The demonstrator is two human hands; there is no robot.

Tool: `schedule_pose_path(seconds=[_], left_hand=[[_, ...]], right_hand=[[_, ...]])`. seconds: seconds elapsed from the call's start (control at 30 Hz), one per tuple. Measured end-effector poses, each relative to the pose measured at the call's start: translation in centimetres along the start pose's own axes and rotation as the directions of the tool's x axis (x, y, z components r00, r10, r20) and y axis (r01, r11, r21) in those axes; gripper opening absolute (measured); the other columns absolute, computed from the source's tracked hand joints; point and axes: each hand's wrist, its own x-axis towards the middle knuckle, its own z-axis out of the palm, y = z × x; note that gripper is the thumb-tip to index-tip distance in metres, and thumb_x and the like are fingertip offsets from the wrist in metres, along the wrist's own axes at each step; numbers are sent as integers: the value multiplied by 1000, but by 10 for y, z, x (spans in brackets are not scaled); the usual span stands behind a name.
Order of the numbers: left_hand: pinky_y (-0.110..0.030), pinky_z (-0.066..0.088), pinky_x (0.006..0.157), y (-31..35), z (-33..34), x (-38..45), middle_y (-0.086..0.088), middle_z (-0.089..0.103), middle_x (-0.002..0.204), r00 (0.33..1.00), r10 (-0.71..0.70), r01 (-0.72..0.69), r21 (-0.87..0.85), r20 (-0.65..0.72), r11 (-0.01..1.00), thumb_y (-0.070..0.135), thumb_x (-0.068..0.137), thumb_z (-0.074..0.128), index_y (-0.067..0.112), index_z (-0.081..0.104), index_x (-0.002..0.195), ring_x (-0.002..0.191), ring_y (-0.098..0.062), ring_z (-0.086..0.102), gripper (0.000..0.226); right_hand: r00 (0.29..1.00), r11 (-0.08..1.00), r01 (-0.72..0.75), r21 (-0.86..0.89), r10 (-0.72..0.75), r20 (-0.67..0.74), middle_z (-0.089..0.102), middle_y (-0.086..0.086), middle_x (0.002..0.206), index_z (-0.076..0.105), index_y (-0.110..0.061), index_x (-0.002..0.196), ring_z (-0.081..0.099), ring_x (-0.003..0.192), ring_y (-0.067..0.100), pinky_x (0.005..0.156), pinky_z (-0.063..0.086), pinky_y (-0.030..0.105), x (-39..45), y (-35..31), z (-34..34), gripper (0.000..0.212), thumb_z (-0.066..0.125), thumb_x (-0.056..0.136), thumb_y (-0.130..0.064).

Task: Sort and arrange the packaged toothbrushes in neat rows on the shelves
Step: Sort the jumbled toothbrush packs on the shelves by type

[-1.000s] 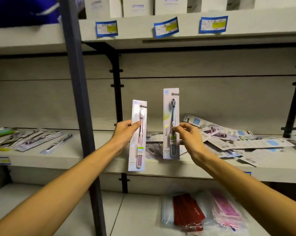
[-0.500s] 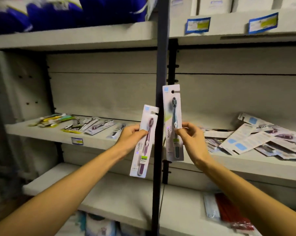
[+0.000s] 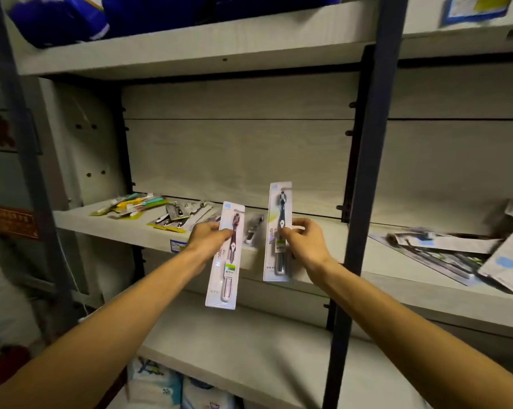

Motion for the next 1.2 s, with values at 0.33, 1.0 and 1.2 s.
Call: schedule_pose_path(seconds=[0.33, 1.0, 1.2], left_hand=[[-22, 55, 52, 11, -10, 122, -5, 73, 64, 997, -74, 73, 117, 5, 990, 9, 91, 61, 6, 71, 89, 55, -16, 70, 11], [-41, 43, 105, -32, -3, 197, -4, 50, 148, 896, 56, -409, 768, 441, 492, 71, 87, 51, 27, 54, 141, 130, -26, 50, 70], [-36, 42, 102, -37, -4, 190, -8, 44, 152, 874, 115, -458, 720, 472, 522, 59, 98, 45, 18, 52, 143, 132, -28, 48, 62]], right_hand=[[978, 975, -210, 78, 210, 10, 71, 21, 105, 57, -9, 115, 72, 90, 39, 79, 60, 57, 103, 20, 44, 37, 65, 80, -15], [961, 511, 255, -821, -38, 275, 60, 2, 132, 66, -31, 122, 52, 121, 29, 99, 46, 41, 123, 40, 70, 47, 57, 87, -62], [987, 492, 147, -858, -21, 157, 66, 8, 116, 65, -28, 92, 57, 104, 30, 88, 50, 40, 115, 39, 57, 34, 51, 88, -59]])
